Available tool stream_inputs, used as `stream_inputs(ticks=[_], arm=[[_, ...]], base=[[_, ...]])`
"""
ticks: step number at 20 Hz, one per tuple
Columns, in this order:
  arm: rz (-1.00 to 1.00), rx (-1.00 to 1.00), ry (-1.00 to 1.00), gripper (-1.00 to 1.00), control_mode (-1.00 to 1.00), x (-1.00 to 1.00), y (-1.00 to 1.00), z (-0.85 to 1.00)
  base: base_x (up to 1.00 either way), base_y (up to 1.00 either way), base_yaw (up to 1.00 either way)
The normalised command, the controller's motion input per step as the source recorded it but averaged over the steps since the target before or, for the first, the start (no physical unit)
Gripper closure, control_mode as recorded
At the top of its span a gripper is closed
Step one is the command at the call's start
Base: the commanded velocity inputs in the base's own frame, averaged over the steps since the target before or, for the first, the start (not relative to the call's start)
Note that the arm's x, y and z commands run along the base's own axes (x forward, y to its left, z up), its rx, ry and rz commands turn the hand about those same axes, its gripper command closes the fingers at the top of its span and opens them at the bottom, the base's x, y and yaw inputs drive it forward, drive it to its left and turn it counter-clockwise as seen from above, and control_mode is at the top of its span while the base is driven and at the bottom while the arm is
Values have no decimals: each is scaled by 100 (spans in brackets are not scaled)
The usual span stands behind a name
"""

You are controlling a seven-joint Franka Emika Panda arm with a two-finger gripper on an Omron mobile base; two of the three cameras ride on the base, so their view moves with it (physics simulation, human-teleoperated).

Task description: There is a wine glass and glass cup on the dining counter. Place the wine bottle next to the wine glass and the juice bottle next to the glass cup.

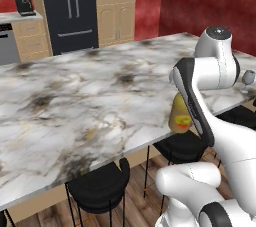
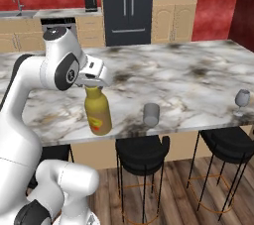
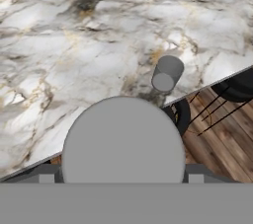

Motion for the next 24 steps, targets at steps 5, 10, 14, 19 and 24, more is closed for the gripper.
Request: stream_inputs(ticks=[5,10,14,19,24], arm=[[-1,9,10,100,-100,32,-12,0],[-4,10,13,100,-100,71,-11,0],[-2,5,9,100,-100,78,-3,-1],[-7,-4,5,100,-100,68,-2,-6],[-14,-9,0,100,-100,49,-15,-20]], base=[[13,-4,0],[0,0,0],[0,0,0],[0,0,0],[0,0,0]])
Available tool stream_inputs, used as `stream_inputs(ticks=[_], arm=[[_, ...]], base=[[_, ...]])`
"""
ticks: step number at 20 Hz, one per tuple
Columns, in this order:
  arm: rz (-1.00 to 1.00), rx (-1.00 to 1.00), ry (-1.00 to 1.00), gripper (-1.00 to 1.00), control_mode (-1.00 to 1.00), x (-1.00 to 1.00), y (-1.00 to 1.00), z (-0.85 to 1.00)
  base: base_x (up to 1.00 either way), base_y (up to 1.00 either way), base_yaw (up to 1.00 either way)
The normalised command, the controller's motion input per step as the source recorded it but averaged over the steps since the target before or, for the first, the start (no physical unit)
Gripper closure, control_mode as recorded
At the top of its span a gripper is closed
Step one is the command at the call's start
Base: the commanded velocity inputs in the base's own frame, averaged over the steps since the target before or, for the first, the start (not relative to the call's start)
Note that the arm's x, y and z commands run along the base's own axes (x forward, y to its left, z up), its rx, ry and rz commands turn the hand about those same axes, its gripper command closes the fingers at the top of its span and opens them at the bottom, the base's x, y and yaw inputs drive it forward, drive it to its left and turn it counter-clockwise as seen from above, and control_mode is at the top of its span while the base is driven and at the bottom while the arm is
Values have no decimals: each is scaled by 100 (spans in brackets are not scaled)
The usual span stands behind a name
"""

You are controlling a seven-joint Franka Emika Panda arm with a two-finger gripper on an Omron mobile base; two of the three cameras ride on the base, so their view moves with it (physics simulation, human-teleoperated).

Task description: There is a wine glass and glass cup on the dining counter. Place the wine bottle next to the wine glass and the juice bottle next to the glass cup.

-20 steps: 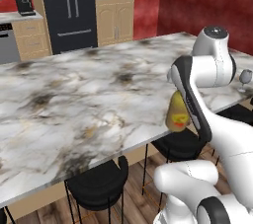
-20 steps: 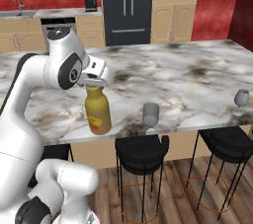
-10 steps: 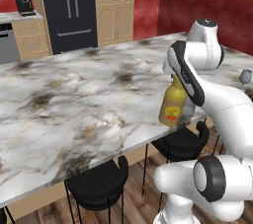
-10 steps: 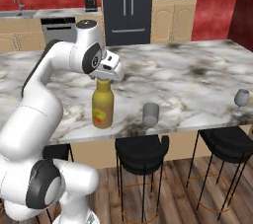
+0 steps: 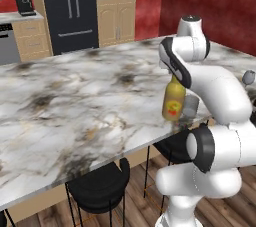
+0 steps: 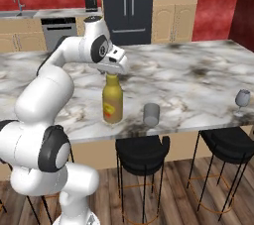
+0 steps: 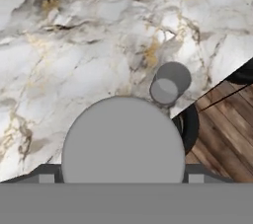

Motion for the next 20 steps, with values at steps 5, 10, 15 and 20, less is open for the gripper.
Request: stream_inputs(ticks=[5,10,15,20], arm=[[-12,0,4,100,-100,47,-24,-26],[-7,0,3,100,-100,47,-17,-28],[-5,0,0,100,-100,38,-7,-30],[-4,0,0,100,-100,25,-9,-20]], base=[[0,0,0],[0,0,0],[0,0,0],[0,0,0]])
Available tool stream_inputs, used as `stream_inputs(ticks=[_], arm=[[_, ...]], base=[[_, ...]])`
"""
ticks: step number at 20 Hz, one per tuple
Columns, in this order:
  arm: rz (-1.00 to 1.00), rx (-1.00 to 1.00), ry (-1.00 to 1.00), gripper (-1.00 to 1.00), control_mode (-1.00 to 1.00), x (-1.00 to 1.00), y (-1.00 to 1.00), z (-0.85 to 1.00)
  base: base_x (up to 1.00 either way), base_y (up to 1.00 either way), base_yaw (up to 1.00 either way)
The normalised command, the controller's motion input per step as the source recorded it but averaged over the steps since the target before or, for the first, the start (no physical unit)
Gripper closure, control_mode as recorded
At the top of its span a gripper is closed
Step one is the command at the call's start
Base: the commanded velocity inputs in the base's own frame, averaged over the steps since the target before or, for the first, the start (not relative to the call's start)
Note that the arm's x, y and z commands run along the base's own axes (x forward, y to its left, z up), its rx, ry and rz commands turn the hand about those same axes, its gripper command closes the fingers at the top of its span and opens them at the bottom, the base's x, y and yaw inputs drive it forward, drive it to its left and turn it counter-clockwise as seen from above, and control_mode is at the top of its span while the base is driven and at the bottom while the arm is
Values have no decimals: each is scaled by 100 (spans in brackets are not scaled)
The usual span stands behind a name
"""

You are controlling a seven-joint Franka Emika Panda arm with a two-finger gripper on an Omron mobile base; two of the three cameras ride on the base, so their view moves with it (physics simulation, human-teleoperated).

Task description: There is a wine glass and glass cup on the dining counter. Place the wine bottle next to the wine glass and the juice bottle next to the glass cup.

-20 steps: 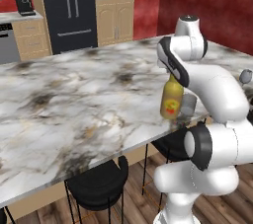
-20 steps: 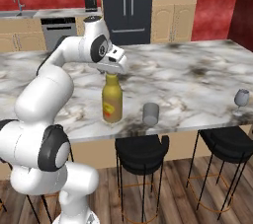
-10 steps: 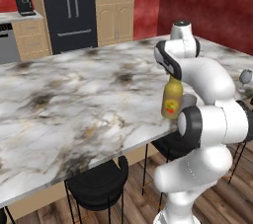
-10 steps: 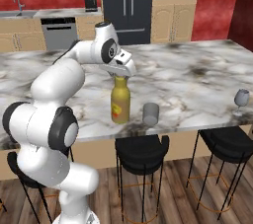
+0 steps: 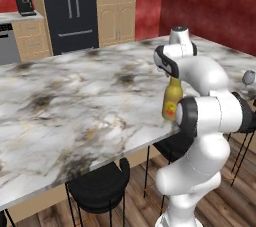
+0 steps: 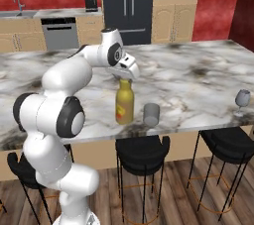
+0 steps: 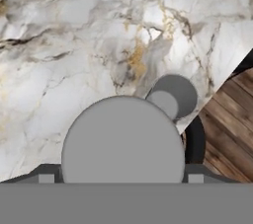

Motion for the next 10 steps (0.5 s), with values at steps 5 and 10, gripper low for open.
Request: stream_inputs(ticks=[5,10], arm=[[-4,0,0,100,-100,22,-16,-19],[-3,-1,1,100,-100,25,-15,-18]], base=[[0,0,0],[0,0,0]])
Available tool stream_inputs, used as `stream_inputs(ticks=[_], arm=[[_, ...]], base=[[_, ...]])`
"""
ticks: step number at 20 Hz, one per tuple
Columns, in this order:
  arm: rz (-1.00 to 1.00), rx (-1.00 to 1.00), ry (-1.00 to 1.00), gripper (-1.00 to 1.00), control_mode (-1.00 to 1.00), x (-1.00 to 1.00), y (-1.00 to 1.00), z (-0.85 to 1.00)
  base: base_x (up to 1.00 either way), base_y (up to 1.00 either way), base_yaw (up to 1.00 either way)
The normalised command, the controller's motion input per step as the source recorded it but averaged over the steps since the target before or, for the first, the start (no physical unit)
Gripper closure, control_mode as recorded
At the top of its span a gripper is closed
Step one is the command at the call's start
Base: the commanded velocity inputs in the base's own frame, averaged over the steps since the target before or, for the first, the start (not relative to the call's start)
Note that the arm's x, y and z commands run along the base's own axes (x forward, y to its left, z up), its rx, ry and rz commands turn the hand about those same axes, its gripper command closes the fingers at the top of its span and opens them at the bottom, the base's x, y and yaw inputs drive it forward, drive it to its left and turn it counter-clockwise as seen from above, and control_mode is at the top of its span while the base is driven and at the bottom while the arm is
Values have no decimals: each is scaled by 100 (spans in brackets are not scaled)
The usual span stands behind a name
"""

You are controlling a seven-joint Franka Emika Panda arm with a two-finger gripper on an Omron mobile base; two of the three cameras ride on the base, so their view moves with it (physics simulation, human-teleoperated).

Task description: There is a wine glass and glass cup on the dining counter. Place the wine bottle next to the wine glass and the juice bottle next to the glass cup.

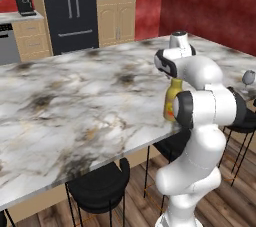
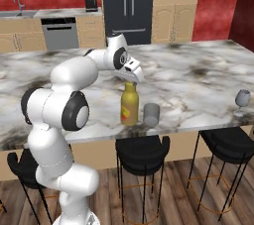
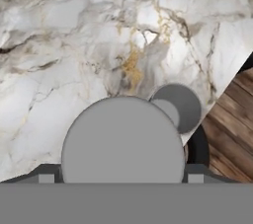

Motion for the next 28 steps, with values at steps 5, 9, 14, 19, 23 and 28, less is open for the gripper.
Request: stream_inputs(ticks=[5,9,14,19,23,28], arm=[[-2,-3,0,100,-100,29,-13,-18],[-1,-2,0,100,-100,34,-1,-22],[0,-2,0,100,-100,25,-11,-22],[-3,-1,0,100,-100,-2,-14,-31],[-6,-1,0,100,-100,-14,-8,-35],[-6,-2,0,100,-100,-18,-2,-35]], base=[[0,0,0],[0,0,0],[0,0,0],[0,0,0],[0,0,0],[0,0,0]])
